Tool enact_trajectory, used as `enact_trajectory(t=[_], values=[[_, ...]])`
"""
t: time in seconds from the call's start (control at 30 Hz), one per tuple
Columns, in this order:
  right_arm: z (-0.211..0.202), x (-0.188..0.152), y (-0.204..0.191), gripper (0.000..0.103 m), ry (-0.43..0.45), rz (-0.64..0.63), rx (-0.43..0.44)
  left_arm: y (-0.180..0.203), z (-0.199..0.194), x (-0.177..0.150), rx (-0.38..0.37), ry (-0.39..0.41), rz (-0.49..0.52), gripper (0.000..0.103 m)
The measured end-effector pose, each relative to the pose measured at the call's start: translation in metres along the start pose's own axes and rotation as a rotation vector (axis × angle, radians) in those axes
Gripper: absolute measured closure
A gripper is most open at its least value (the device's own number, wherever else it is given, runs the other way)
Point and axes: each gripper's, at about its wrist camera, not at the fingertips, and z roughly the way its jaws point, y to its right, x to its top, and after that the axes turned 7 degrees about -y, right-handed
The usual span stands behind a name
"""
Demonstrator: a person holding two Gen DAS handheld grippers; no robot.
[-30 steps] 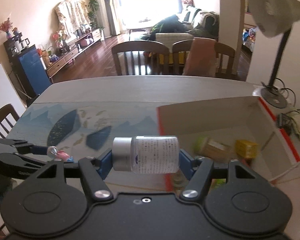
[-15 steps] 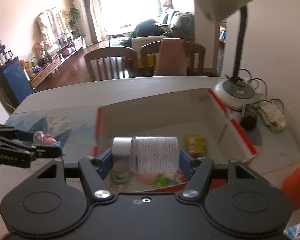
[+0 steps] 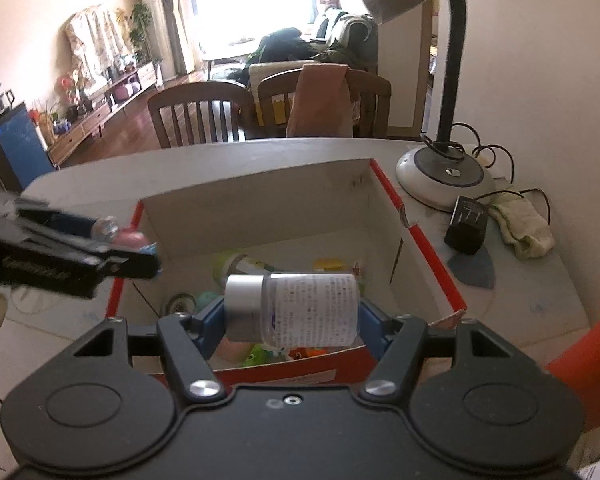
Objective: Organize rigid objects
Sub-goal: 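Carry the pink doll and white bottle over the red box with both tools, then open both tools to drop the doll and bottle into the box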
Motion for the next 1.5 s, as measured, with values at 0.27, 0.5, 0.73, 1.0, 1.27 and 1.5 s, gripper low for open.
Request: enact_trajectory(t=[0.27, 0.5, 0.73, 1.0, 1.27, 1.5], values=[[0.031, 0.008, -0.008, 0.036, -0.04, -0.065, 0.007, 0.021, 0.046, 0.037, 0.05, -0.017, 0.054, 0.024], [0.058, 0.011, -0.015, 0.036, -0.079, -0.109, 0.004, 0.029, 0.088, 0.065, 0.044, -0.042, 0.017, 0.024], [0.071, 0.009, -0.023, 0.036, -0.107, -0.144, -0.007, 0.037, 0.119, 0.074, 0.048, -0.09, 0.031, 0.024], [0.08, 0.003, -0.028, 0.036, -0.125, -0.158, -0.026, 0.038, 0.14, 0.08, 0.055, -0.131, 0.033, 0.024], [0.081, -0.005, -0.032, 0.036, -0.142, -0.155, -0.02, 0.036, 0.152, 0.077, 0.046, -0.171, 0.021, 0.024], [0.073, -0.008, -0.03, 0.029, -0.127, -0.112, -0.012, 0.034, 0.158, 0.077, 0.049, -0.197, 0.011, 0.023]])
